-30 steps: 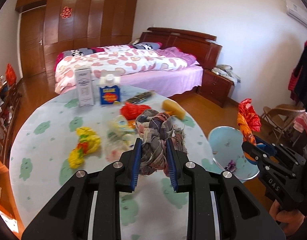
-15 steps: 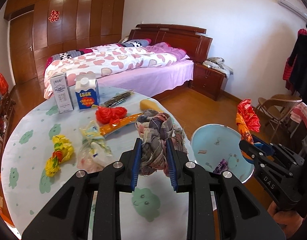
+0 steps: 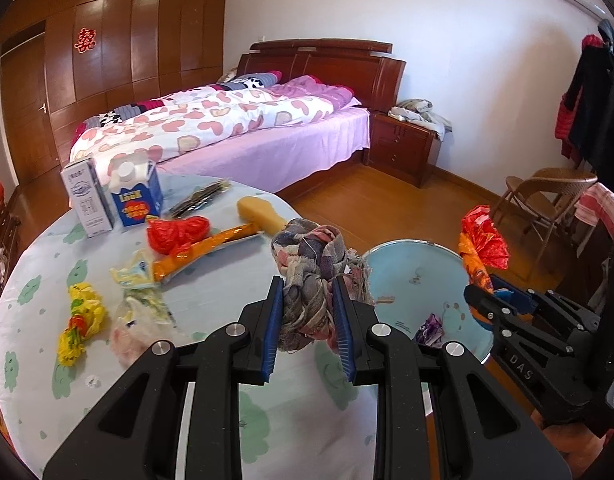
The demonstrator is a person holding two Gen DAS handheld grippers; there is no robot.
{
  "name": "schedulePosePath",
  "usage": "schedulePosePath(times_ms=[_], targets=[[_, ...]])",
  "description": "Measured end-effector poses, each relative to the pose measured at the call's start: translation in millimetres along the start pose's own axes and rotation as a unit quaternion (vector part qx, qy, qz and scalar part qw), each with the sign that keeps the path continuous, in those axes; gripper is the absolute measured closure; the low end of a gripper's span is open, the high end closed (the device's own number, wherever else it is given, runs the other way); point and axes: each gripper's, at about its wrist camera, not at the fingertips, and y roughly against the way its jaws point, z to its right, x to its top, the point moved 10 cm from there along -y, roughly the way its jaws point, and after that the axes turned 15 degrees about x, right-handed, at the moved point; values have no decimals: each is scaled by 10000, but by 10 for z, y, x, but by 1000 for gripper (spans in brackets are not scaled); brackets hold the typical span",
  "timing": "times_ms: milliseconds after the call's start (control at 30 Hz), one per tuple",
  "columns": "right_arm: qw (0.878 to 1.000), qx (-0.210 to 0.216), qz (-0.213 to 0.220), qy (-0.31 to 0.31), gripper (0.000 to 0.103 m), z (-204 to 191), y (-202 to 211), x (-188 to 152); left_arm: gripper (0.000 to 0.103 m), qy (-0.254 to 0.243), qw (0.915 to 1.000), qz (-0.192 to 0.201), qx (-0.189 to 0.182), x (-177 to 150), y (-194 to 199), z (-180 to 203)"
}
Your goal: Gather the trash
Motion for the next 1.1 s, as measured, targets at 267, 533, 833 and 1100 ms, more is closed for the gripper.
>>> schedulePosePath(times_ms=[267,533,833,1100], targets=[[9994,-29,-268,-196,76,190,-134,-142,78,-159,9992,-245,-260,-100,-165,327],[9978,44,-441,-502,73,350,-258,-282,78,-284,9981,-439,-315,-187,-285,511],[9972,-116,-251,-696,67,462,-207,-252,78,-380,9975,-491,-325,-217,-339,609],[9913,-660,252,-1107,64,722,42,-137,74,-548,9967,-413,-428,-151,-323,882]])
